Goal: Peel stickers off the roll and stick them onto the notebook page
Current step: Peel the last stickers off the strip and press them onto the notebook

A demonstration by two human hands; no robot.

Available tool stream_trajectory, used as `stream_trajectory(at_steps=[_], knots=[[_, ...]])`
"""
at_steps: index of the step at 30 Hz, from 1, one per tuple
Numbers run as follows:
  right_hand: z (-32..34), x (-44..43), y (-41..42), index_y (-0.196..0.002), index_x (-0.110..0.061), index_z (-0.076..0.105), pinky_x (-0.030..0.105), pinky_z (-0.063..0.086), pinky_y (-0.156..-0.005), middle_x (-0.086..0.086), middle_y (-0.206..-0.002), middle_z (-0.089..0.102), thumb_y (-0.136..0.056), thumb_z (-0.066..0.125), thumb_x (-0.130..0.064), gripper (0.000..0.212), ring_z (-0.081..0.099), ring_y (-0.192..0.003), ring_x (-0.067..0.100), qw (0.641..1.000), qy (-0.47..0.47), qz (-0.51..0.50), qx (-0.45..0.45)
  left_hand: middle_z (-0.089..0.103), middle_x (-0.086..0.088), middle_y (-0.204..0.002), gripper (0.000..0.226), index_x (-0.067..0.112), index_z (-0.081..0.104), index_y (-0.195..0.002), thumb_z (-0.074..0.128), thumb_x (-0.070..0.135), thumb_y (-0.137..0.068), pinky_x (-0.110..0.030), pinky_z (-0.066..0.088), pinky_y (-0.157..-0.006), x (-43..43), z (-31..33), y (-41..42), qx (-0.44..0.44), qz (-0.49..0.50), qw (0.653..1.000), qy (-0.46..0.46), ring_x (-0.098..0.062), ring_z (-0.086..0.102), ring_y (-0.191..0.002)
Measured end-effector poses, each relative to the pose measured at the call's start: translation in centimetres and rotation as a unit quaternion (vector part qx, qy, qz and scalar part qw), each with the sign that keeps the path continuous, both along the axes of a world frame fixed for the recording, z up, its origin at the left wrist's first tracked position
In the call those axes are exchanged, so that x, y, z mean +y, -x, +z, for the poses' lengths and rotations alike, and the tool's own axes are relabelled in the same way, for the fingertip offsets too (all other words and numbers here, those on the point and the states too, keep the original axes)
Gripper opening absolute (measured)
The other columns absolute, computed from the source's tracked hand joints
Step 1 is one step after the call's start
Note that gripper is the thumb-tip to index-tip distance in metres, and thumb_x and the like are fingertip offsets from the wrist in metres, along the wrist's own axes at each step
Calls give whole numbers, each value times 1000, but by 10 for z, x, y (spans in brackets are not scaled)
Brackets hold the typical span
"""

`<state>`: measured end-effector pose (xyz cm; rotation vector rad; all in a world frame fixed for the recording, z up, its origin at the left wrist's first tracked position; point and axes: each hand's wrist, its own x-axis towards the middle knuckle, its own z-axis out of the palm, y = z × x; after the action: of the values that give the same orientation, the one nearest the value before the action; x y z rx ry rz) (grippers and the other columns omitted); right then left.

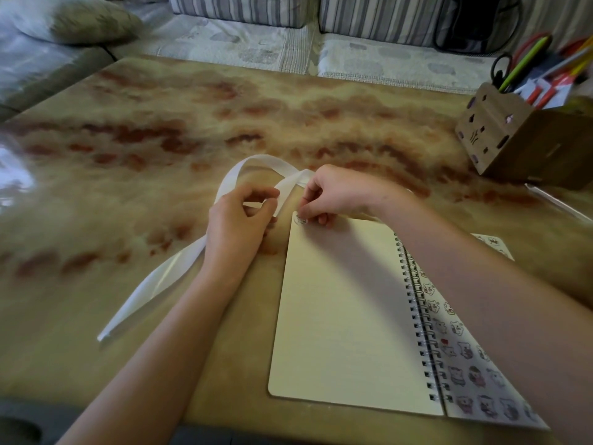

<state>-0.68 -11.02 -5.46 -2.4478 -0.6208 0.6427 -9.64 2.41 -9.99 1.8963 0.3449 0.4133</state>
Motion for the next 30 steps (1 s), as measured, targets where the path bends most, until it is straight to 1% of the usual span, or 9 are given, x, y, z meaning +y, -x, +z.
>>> stream_trajectory(at_steps=[6, 14, 16, 18, 20, 23, 25, 27, 30], knots=[[-2, 2, 1, -83, -3, 71, 21, 51, -58, 5, -72, 65, -83, 67, -8, 7, 58, -55, 10, 1000, 10, 4, -26, 70, 11, -89, 12, 22, 70, -96, 62, 19, -89, -7, 44, -49, -1, 1, 1, 7, -3, 1000, -11, 4, 64, -63], [-6, -2, 2, -81, -12, 67, 19, 48, -53, -1, -68, 61, -84, 69, -15, 5, 56, -57, 11, 999, 2, 5, -38, 69, 12, -83, 11, 23, 70, -96, 62, 20, -88, -5, 42, -47, -1, 0, 1, 14, -8, 1000, -23, 2, 64, -67], [-8, -5, 2, -83, -11, 67, 21, 45, -52, -3, -68, 59, -82, 72, -19, 9, 53, -58, 11, 999, -8, -1, -48, 69, 13, -82, 11, 22, 70, -96, 62, 20, -88, -6, 41, -47, -1, 0, 1, 15, -7, 1000, -22, 2, 64, -66], [-13, -8, 0, -90, -14, 63, 24, 38, -54, -7, -71, 53, -78, 77, -26, 23, 49, -61, 8, 997, -14, -22, -67, 68, 13, -81, 12, 22, 71, -95, 62, 19, -88, -6, 42, -47, -1, 0, 0, 15, -7, 1000, -22, 2, 63, -65], [-17, -12, -1, -89, -16, 60, 25, 33, -55, -7, -69, 52, -73, 81, -31, 30, 47, -60, 7, 997, -38, -55, -50, 68, 12, -81, 12, 22, 71, -95, 62, 18, -89, -6, 42, -45, -2, 0, 0, 18, -7, 1000, -23, 1, 63, -66], [-22, -15, -4, -82, -16, 66, 23, 34, -57, -5, -64, 55, -72, 82, -30, 23, 47, -58, 7, 995, -66, -73, -17, 69, 13, -83, 12, 24, 70, -94, 62, 19, -88, -6, 42, -48, -1, 0, 0, 21, -7, 999, -28, 1, 63, -66], [-22, -15, -4, -83, -14, 70, 20, 35, -56, -7, -64, 56, -76, 79, -27, 17, 47, -57, 4, 995, -69, -72, -15, 69, 11, -82, 12, 24, 71, -95, 61, 20, -88, -4, 41, -48, -1, 0, 0, 24, -8, 999, -35, 2, 63, -67], [-22, -16, -3, -86, -13, 71, 17, 34, -55, -10, -63, 56, -79, 76, -24, 14, 46, -56, 1, 995, -72, -72, -15, 70, 7, -80, 11, 23, 71, -94, 61, 21, -88, -2, 39, -47, -2, 0, 0, 31, -10, 999, -34, 5, 60, -65], [-21, -19, -2, -85, -16, 69, 15, 33, -54, -10, -66, 57, -84, 72, -22, 7, 46, -58, 1, 995, -76, -67, -10, 69, 11, -77, 11, 24, 71, -91, 63, 31, -86, -1, 38, -53, -4, -1, -2, 41, -4, 998, -46, 8, 59, -67]])
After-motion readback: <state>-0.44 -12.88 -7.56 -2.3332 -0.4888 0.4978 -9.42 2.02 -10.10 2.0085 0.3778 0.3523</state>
